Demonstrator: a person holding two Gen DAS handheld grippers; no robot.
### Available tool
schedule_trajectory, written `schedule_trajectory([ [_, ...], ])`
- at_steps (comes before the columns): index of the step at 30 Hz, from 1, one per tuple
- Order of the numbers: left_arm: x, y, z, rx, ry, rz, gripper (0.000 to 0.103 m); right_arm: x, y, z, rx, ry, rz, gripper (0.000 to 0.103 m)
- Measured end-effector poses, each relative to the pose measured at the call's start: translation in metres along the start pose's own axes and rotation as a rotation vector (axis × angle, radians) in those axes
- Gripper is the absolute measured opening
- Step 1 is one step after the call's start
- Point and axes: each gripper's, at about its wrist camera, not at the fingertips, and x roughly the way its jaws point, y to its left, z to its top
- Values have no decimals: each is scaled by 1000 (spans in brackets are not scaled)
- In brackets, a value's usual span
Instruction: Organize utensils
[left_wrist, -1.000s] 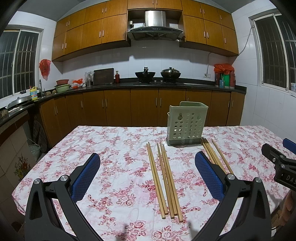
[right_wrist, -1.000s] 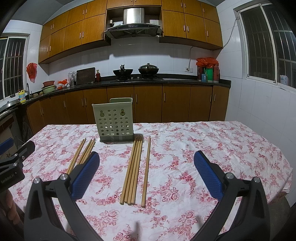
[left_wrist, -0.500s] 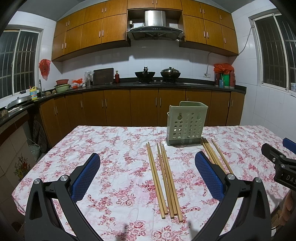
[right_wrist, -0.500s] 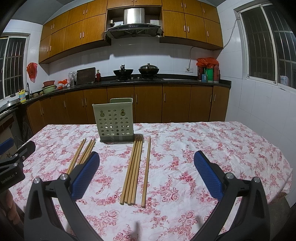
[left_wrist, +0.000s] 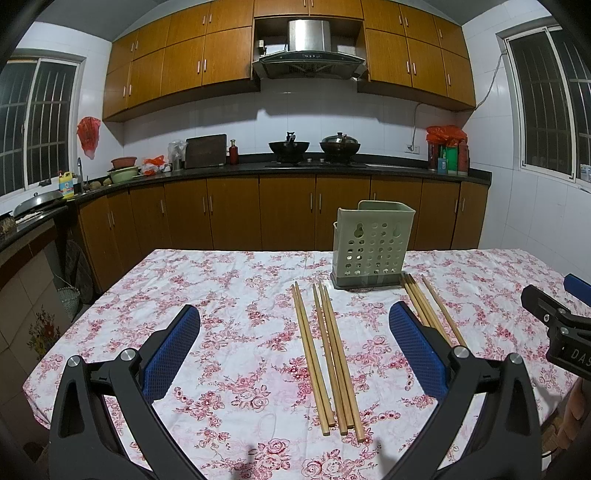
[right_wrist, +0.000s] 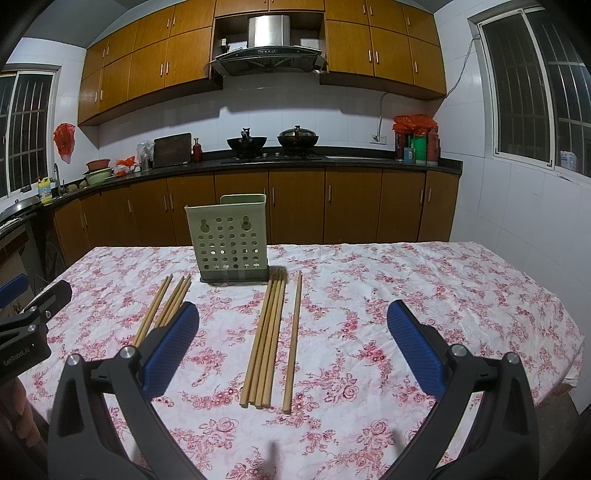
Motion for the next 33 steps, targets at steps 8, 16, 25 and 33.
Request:
schedule_trajectory([
  [8, 0, 0, 0, -1, 4, 2, 101, 4, 0, -2, 1, 9, 0, 99],
  [16, 18, 9, -6, -6, 79, 30, 101, 34, -12, -7, 44, 108, -5, 99],
  [25, 70, 24, -15, -39, 254, 47, 91, 107, -30, -19, 116, 351, 8, 57],
  [33, 103, 21, -30, -52, 393, -8, 66, 155, -20, -38, 97, 499, 27, 35],
])
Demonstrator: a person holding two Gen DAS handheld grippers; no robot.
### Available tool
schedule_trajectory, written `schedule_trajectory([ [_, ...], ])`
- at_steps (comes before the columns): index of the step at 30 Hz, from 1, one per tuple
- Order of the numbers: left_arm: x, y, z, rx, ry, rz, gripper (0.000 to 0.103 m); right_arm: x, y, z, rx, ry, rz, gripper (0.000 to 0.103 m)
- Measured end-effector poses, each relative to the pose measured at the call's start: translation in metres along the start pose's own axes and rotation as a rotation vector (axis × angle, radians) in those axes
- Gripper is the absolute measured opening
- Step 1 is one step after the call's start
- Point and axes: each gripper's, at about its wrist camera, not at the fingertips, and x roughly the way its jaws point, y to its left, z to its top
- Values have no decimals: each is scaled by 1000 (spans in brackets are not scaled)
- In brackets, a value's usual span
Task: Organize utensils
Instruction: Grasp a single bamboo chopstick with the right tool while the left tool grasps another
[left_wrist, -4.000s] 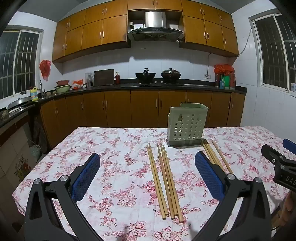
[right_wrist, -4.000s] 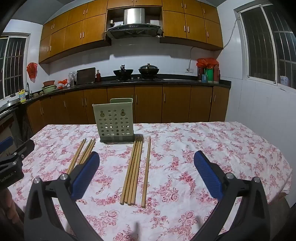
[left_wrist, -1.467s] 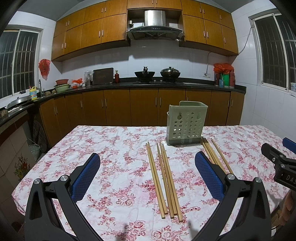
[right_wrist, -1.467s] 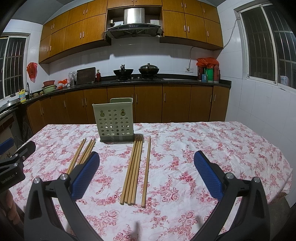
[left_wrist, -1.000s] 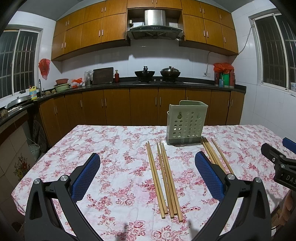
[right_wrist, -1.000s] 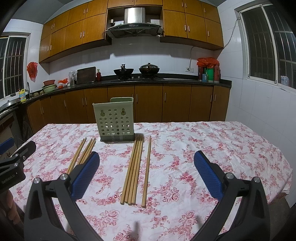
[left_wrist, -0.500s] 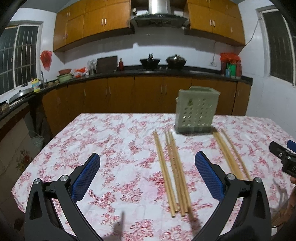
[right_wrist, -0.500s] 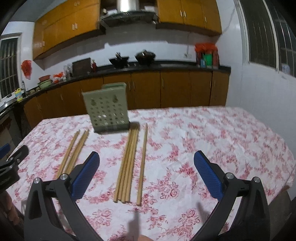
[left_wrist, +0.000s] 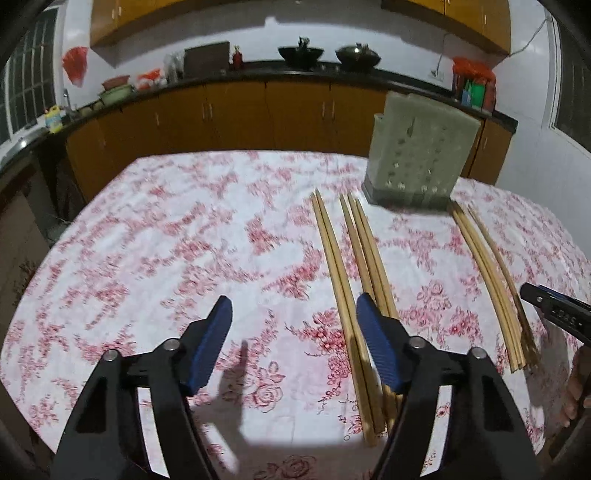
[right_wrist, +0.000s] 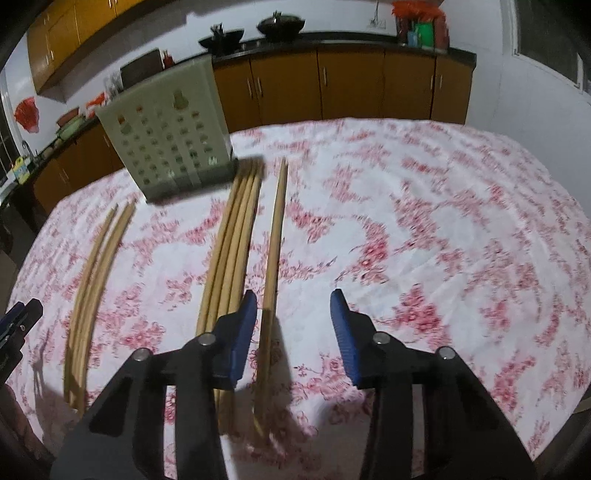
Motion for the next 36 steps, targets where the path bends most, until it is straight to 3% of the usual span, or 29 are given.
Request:
schedule_trajectory([
  [2, 5, -3, -2, 9, 20, -24, 63, 3, 1, -1, -9, 0, 2, 32],
  [4, 10, -7, -3, 17, 34, -39, 60, 4, 4, 0, -33, -1, -26, 18],
  [6, 15, -9, -2, 21, 51, -53, 53, 6, 2, 3, -33, -4, -41, 11],
  [14, 28, -15, -4, 42, 107, -83, 33, 7, -4, 5, -20, -9, -37, 9],
  [20, 30, -14, -2, 43, 116, -80, 32, 7, -4, 5, -25, -11, -41, 9],
  [26, 33, -22, -4, 92, 123, -58, 19, 7, 1, 2, -46, -11, -33, 13],
  [29, 39, -16, 2, 83, 133, -51, 8, 9, 3, 5, -65, -12, -39, 9],
  [36, 52, 3, 16, 42, 139, -30, 8, 17, -7, 17, -33, -24, -65, 8],
])
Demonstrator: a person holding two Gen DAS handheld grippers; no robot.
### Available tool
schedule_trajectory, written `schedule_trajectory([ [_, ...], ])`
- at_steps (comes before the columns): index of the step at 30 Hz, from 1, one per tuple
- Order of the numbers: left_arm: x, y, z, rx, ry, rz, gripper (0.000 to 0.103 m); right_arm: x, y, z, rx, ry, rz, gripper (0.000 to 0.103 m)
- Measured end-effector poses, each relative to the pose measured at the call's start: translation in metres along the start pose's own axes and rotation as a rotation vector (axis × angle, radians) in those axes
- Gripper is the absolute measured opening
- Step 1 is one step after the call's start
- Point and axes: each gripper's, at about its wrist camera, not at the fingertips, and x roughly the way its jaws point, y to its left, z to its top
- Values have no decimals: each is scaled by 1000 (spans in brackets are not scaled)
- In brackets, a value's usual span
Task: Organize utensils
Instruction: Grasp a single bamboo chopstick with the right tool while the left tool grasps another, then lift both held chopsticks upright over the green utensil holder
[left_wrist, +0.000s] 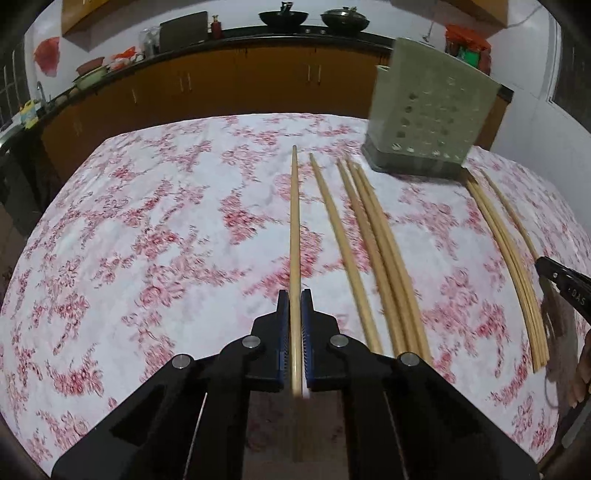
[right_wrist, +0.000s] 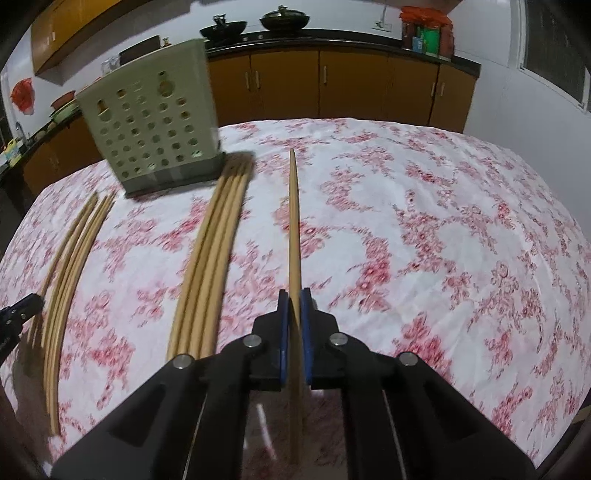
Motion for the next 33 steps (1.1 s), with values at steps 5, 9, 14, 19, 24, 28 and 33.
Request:
schedule_trajectory([
  [5, 0, 1, 0, 2, -1, -2, 8, 3, -5, 3, 15, -2, 10, 9],
  [9, -1, 1, -1, 6, -1, -7, 8, 2, -5, 3, 8, -3, 10, 9],
  [14, -2, -1, -3, 17, -2, -7, 8, 1, -4, 2, 2, -4, 7, 9],
  [19, 2, -3, 3, 36, 0, -14, 8, 5, -2, 7, -19, -3, 6, 8],
  [24, 5, 1, 8, 15, -1, -31, 8, 7, -6, 10, -3, -3, 14, 9],
  [28, 0, 0, 2, 22, -1, -24, 8, 3, -6, 5, -9, 1, 19, 10],
  [33, -1, 0, 0, 21, -1, -26, 8, 1, -7, 3, -12, 0, 26, 8],
])
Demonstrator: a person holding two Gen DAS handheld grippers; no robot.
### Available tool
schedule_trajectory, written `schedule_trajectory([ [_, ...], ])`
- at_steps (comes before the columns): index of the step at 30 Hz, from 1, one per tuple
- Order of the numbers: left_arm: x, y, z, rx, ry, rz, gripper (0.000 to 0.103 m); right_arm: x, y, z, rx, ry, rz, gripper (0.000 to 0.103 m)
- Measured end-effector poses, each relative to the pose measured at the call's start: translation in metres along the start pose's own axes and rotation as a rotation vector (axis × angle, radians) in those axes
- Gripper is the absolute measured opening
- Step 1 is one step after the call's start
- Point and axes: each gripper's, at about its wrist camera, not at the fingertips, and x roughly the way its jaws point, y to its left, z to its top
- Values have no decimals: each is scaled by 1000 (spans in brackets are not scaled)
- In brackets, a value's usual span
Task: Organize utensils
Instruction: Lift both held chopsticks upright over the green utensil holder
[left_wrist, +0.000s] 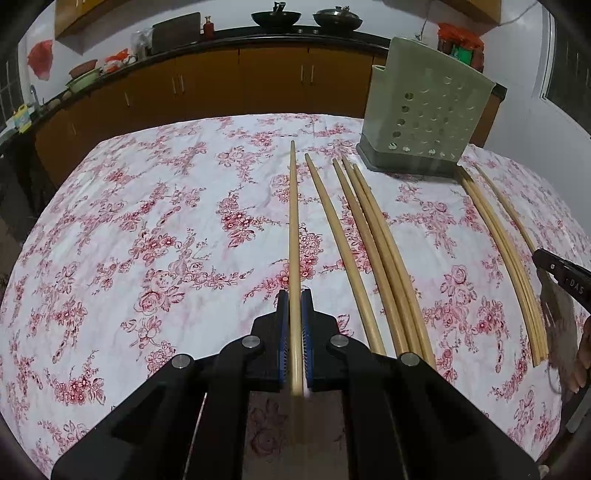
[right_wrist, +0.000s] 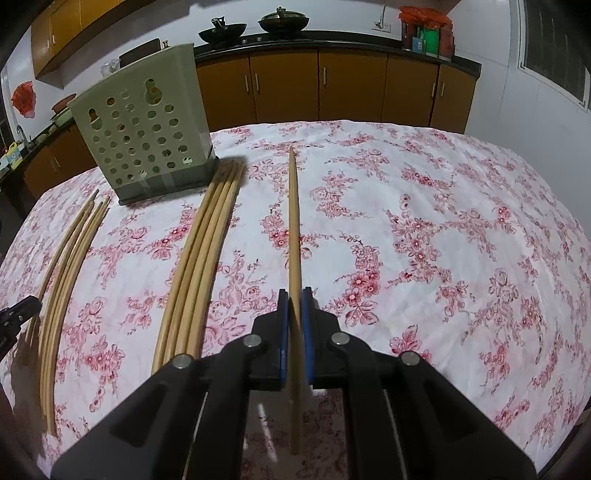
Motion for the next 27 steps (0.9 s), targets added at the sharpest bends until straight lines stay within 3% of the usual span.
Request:
schedule_trajectory([
  [5, -4, 1, 3, 6, -10, 6, 8, -19, -3, 6, 5, -50, 15, 8],
  [16, -60, 18, 46, -69, -210, -17, 7, -86, -20, 44, 54, -260, 30, 8],
  [27, -100, 30, 101, -98, -337, -26, 7, -130, -22, 94, 67, -394, 60, 8],
])
